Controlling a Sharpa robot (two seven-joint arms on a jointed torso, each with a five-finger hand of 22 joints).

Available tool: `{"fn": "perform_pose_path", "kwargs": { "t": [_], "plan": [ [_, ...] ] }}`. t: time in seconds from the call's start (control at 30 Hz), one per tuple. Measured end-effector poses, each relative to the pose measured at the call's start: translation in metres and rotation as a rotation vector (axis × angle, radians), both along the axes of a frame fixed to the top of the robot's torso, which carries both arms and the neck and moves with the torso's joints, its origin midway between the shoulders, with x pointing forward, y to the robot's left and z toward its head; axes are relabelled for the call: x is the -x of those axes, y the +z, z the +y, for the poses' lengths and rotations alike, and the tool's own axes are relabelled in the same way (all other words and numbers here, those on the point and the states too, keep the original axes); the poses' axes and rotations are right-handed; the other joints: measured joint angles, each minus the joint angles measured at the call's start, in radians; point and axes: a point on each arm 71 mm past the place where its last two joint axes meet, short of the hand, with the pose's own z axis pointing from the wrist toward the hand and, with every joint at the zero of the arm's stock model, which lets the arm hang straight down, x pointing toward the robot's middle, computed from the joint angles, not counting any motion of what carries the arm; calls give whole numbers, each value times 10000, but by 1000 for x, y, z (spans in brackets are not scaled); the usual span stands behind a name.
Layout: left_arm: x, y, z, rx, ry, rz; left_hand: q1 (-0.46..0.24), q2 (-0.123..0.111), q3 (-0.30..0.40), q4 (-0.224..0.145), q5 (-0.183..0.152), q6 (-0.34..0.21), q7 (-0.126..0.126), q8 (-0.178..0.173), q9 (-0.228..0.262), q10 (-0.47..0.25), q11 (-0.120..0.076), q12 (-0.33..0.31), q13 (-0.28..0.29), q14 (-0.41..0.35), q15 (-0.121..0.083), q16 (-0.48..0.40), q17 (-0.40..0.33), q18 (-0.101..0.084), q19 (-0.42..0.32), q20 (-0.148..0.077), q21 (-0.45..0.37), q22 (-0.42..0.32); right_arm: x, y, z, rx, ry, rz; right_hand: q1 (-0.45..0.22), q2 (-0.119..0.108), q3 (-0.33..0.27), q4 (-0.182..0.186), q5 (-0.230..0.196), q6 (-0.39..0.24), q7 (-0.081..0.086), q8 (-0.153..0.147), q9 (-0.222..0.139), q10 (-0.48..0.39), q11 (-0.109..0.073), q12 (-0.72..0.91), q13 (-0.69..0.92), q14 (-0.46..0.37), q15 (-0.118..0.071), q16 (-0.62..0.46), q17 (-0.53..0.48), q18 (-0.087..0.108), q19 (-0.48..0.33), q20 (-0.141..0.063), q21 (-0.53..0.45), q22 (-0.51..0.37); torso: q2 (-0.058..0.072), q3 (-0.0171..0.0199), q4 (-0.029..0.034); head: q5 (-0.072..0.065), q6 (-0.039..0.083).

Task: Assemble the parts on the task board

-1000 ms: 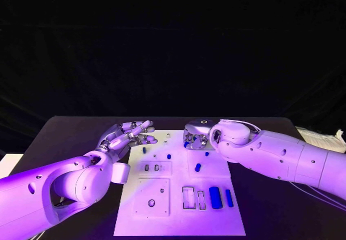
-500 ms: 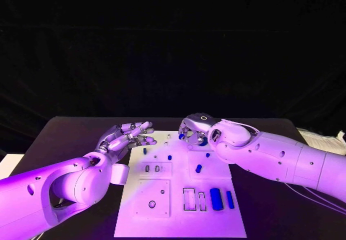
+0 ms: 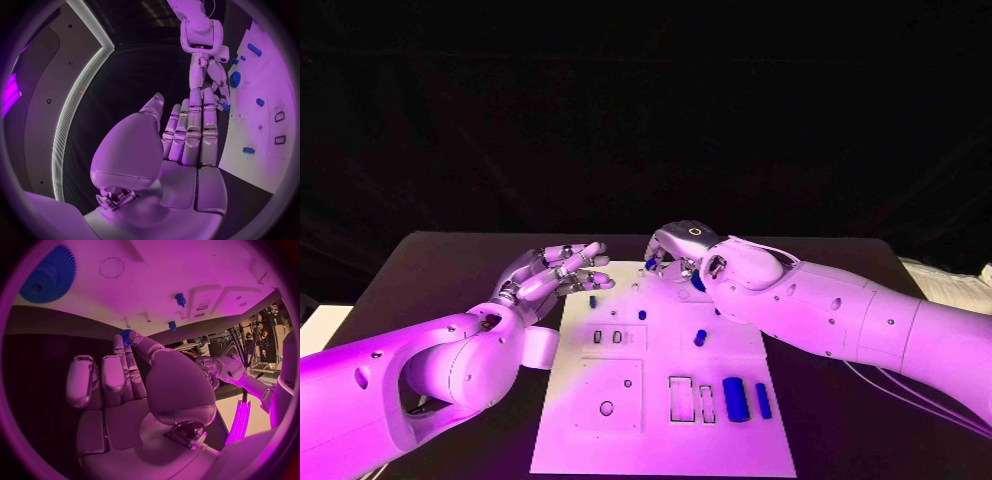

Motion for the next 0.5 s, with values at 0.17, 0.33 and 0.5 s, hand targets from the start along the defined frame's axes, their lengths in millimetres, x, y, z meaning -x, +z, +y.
{"fn": "perform_pose_path", "kwargs": {
  "t": [0.17,0.33,0.5],
  "plan": [
    [0,0,0,1,-1,-6,0,0,0,0,0,0,0,0,0,0,0,0,0,0,0,0,-1,0,0,0,0,0,-3,-1,4,9,-22,-3,-15,-97,54,56,-19,-15,14,47,4,0,0,59,0,0,0,0,3,0,0,0,0,-1,22,-12,36,-47,18],
    [-1,0,-1,4,-7,-6,0,0,0,0,0,0,0,0,0,0,0,0,0,0,0,0,-1,-1,0,0,0,0,-5,-2,6,86,-63,46,-40,-121,62,65,-77,-18,15,47,10,0,0,69,3,0,0,0,13,0,-1,0,0,9,38,-21,47,-66,21],
    [-1,0,-1,7,-12,-8,0,0,0,0,0,0,0,0,0,0,0,0,0,0,0,0,-2,0,0,0,0,1,-7,-4,9,201,-96,161,-40,-122,62,66,-78,-36,26,47,83,0,0,69,3,0,0,39,17,0,-1,0,37,22,47,-16,57,-68,8]
  ]
}}
